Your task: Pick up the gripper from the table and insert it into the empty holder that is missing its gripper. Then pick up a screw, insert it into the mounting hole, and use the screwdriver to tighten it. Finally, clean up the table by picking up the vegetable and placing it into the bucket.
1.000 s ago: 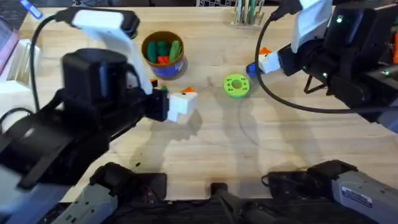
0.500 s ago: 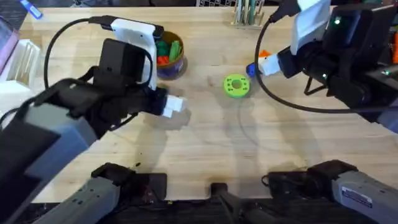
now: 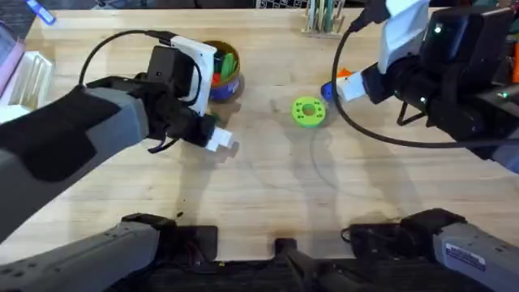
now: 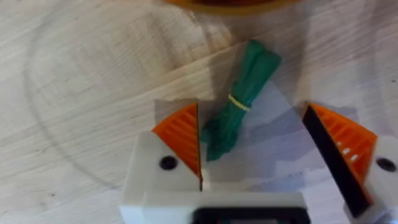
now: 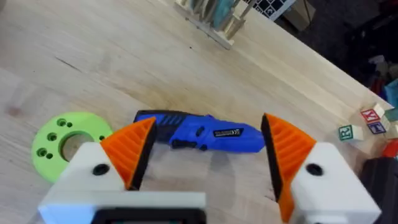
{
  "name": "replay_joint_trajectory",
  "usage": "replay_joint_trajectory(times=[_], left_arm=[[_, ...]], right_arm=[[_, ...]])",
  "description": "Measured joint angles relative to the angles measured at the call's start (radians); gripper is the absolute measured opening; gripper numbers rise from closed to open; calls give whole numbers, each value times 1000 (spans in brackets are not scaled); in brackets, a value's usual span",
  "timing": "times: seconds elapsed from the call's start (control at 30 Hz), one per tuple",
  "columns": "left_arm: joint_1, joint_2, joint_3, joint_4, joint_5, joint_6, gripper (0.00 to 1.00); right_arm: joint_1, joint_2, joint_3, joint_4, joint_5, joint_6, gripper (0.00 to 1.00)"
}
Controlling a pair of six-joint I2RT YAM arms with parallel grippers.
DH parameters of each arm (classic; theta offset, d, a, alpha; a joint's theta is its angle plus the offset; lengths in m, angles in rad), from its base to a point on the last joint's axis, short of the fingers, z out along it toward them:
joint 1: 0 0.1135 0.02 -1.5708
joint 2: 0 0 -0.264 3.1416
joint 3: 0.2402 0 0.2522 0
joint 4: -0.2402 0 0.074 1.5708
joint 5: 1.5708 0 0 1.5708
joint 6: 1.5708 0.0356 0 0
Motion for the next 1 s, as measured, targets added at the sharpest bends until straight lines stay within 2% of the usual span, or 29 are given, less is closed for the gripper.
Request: replay_joint_trajectory(times=[0.1, 0.13, 0.27, 0.3, 0.33, 0.37, 0.47, 0.57, 0.67, 0.77, 0.9, 1.0], left_arm=[[0, 26, 2, 18, 7, 8, 987], [0, 26, 2, 24, 6, 8, 952], [1, 32, 2, 53, -1, 14, 366], [1, 32, 2, 55, -2, 15, 190], [1, 31, 3, 57, -4, 20, 61], [1, 31, 5, 53, -7, 21, 23], [1, 32, 24, 9, -10, 21, 17], [0, 32, 78, -116, -2, 21, 17], [-2, 31, 179, -260, 40, 21, 17], [-13, 24, 294, -343, 69, 23, 17], [-16, -11, 415, -340, 91, 37, 17], [-16, -37, 453, -234, 95, 44, 17]], right_arm=[[0, 0, 0, -2, 0, 0, 991], [0, 0, 0, -3, 0, 0, 991], [0, 0, 0, -3, 0, 0, 991], [0, 0, 0, -3, 0, 0, 991], [0, 0, 0, -3, 0, 0, 992], [0, 0, 0, -3, 0, 0, 990], [0, 0, 0, -3, 0, 1, 992], [0, 0, 0, -3, 0, 3, 991], [0, 0, 0, -3, 0, 3, 991], [0, 0, 0, -3, 0, 3, 991], [0, 0, 0, -3, 0, 4, 991], [0, 0, 0, -3, 0, 4, 991]])
